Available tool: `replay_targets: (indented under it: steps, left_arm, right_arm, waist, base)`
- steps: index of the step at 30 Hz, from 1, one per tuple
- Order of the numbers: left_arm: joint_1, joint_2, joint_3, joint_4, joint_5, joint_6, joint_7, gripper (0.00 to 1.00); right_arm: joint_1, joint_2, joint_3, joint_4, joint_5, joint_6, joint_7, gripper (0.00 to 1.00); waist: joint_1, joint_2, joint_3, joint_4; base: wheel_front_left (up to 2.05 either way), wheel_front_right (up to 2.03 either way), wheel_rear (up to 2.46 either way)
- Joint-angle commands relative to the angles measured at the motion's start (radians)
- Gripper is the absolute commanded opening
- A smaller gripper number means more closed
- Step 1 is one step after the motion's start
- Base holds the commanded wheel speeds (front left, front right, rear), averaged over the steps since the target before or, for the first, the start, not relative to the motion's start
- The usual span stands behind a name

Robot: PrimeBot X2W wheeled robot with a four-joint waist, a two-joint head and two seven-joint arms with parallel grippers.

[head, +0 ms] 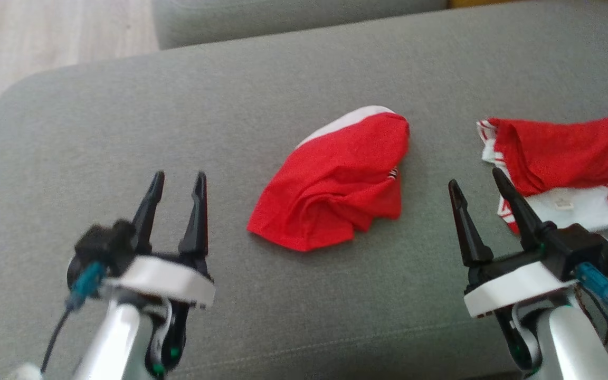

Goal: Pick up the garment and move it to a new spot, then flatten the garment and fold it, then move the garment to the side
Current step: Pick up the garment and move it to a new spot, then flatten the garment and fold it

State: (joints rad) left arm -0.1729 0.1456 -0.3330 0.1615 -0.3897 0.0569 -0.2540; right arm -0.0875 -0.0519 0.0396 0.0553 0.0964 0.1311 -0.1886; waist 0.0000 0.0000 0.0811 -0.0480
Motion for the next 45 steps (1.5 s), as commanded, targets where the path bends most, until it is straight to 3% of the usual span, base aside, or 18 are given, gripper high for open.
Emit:
replay_targets:
  steps: [1, 8, 16, 31, 40, 45]
  left_arm:
    - [-0.027, 0.002, 0.042, -0.045, 0.017, -0.006, -0.008, 1.00]
    - [0.159, -0.073, 0.130, -0.139, 0.090, -0.059, -0.008, 1.00]
    - [0.204, -0.094, 0.196, -0.178, 0.147, -0.090, -0.008, 1.00]
    - [0.195, -0.095, 0.185, -0.180, 0.122, -0.070, -0.008, 1.00]
    - [0.178, -0.095, 0.169, -0.177, 0.125, -0.069, -0.008, 1.00]
    - [0.140, -0.095, 0.155, -0.175, 0.118, -0.072, -0.008, 1.00]
  right_arm:
    - [-0.016, 0.002, 0.020, -0.029, -0.004, 0.000, 0.001, 1.00]
    - [0.046, 0.002, 0.020, -0.004, -0.014, 0.000, 0.002, 1.00]
    - [0.063, 0.002, 0.012, -0.015, -0.012, 0.000, 0.009, 1.00]
    - [0.065, 0.002, 0.018, -0.033, -0.013, 0.000, 0.024, 1.00]
    - [0.030, 0.002, 0.116, -0.004, 0.002, 0.000, 0.044, 1.00]
    - [-0.029, 0.002, 0.189, 0.065, 0.027, 0.000, 0.070, 1.00]
  waist:
    - [0.0000, 0.0000, -0.022, 0.021]
    - [0.0000, 0.0000, -0.084, 0.032]
    - [0.0000, 0.0000, -0.098, 0.038]
    - [0.0000, 0.0000, -0.086, 0.047]
    - [0.0000, 0.0000, -0.055, 0.065]
    - [0.0000, 0.0000, -0.008, 0.111]
  base:
    - [0.00, 0.00, 0.00]
    - [0.00, 0.00, 0.00]
    - [0.00, 0.00, 0.00]
    - [0.00, 0.00, 0.00]
    - [0.00, 0.00, 0.00]
    - [0.00, 0.00, 0.00]
